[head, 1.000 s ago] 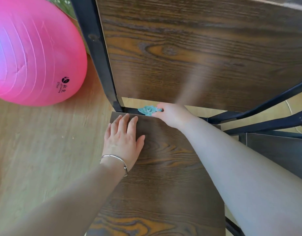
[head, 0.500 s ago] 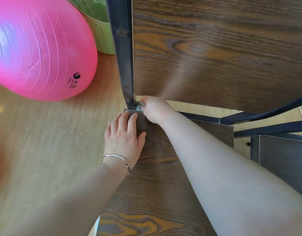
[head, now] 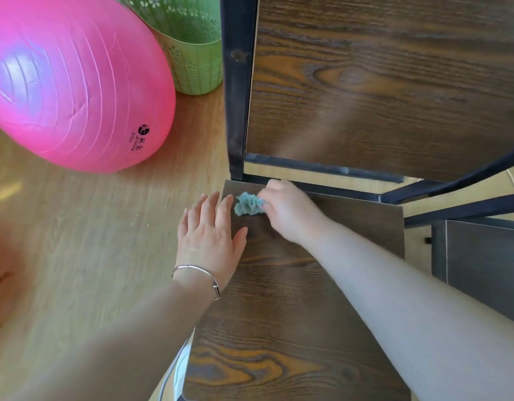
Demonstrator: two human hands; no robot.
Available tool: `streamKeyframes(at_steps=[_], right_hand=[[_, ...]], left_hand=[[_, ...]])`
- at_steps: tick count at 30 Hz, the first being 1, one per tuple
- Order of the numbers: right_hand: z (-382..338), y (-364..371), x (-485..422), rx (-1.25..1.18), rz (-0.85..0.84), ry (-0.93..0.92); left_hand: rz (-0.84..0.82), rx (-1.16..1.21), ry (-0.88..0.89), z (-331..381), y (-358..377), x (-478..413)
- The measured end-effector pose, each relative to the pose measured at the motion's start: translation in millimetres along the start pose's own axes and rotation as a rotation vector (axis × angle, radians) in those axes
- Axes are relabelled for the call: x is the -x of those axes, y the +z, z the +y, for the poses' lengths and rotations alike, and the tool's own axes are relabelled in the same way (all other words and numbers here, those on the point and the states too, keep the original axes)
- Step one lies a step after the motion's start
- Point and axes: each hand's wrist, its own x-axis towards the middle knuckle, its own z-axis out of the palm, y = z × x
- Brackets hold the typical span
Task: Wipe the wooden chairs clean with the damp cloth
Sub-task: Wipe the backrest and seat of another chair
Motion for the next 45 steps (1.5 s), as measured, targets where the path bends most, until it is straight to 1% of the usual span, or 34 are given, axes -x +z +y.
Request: streamKeyframes(at_steps=[3, 5, 8, 10, 12, 14, 16, 18, 20, 23, 25, 31, 33, 35, 37, 39, 40, 41, 45], right_hand=[[-13.5, 27.6, 49.1, 0.011, 0.122, 0.025], [-22.4, 44.0, 79.1, -0.004, 0.166, 0.061], [-33.6, 52.1, 96.6, 0.005, 0.099, 0.162], [-37.1, 38.2, 84.0, -0.085, 0.129, 0.225], [-37.1, 18.4, 56.8, -0.149, 0.251, 0.265], [-33.5, 6.1, 21.6, -0.127, 0.348, 0.292], [-32.4, 6.6, -7.7, -0.103, 0.387, 0.351], [-35.2, 18.3, -23.0, -0.048, 0.365, 0.390], [-40.8, 29.4, -23.2, 0.012, 0.320, 0.355], [-46.0, 35.4, -12.7, -0.021, 0.278, 0.277], [-49.6, 38.7, -0.1, -0.035, 0.221, 0.198], [-69.5, 58.8, 68.2, -0.163, 0.056, 0.040], [-66.7, 49.3, 63.1, -0.203, 0.036, 0.051], [-63.7, 36.4, 42.2, -0.212, 0.119, 0.093], [-61.8, 27.4, 15.4, -0.160, 0.192, 0.140], [-60.1, 27.9, -6.2, -0.039, 0.162, 0.199], [-59.3, 31.8, -12.5, 0.013, 0.138, 0.201], [-58.2, 36.6, -14.7, 0.025, 0.119, 0.196], [-63.5, 56.1, 4.2, -0.060, 0.094, 0.242]], left_hand=[[-0.029, -0.015, 0.017, -4.5, -1.1, 8.1], [-0.045, -0.016, 0.021, -8.9, -3.7, 14.1], [-0.053, -0.021, 0.028, -15.0, -9.8, 22.4], [-0.045, -0.015, 0.036, -18.3, -14.3, 25.7], [-0.041, -0.006, 0.030, -22.1, -17.3, 28.2], [-0.032, -0.007, 0.024, -26.9, -19.3, 29.7], [-0.023, 0.001, 0.024, -31.2, -21.7, 30.7], [-0.030, 0.003, 0.016, -36.3, -23.6, 31.3], [-0.030, -0.001, 0.007, -42.1, -24.4, 32.7], [-0.019, 0.006, 0.002, -50.1, -25.2, 37.1], [-0.026, -0.001, 0.003, -54.6, -25.7, 40.2], [-0.063, -0.053, 0.008, -64.7, -29.4, 51.8], [-0.059, -0.054, 0.012, -68.6, -29.7, 53.5], [-0.056, -0.046, 0.017, -71.6, -28.1, 53.4], [-0.061, -0.041, 0.014, -74.1, -25.4, 52.3], [-0.069, -0.038, 0.004, -76.9, -24.8, 50.1], [-0.069, -0.034, 0.000, -78.3, -25.9, 48.8], [-0.066, -0.030, -0.002, -79.6, -27.7, 47.7], [-0.055, -0.006, -0.004, -83.0, -36.1, 48.1]])
